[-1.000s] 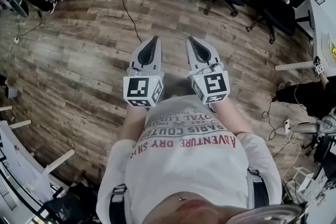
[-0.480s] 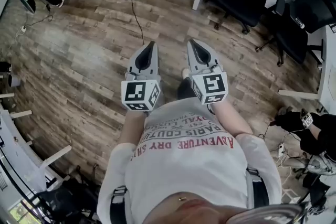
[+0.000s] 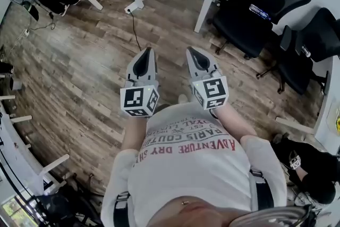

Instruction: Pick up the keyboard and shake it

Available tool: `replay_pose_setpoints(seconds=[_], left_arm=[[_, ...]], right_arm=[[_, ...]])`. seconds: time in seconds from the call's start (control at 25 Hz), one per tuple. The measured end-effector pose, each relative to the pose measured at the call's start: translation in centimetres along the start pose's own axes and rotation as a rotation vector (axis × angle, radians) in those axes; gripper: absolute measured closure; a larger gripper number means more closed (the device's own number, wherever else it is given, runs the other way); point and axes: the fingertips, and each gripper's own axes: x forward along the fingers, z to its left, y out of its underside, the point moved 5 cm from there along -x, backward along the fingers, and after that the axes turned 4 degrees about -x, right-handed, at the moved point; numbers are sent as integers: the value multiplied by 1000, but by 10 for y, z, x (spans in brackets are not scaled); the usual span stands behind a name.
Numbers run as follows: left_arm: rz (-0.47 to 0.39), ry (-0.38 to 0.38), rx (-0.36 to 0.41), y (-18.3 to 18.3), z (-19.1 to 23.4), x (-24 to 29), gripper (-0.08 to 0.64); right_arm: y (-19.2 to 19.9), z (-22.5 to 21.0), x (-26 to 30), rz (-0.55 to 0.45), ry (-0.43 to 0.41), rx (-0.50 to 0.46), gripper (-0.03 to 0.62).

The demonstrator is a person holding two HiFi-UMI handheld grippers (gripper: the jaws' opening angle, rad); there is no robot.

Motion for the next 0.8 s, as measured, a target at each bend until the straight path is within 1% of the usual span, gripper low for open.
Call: replay_pose_setpoints(seconds=[0.2, 0.32, 0.44, 0.56, 0.68, 0.8], left_arm=[[57, -44, -5, 7, 13, 49, 534], [76, -53, -15, 7, 26, 80, 534], [74, -32, -5, 2, 42, 112, 535], [73, -6, -6, -3, 67, 155, 534], [77, 38, -19, -15, 95, 209, 534], [79, 92, -26, -34, 126, 264, 534]], right_arm=[[16, -41, 44, 39, -35, 69, 568], [22, -61, 69, 54, -33, 85, 568], [25, -77, 100, 62, -14, 98, 568], [22, -96, 139, 61, 22, 96, 568], [11, -122, 183, 66, 80, 89, 568], [-4, -144, 235, 85, 130, 77, 568]])
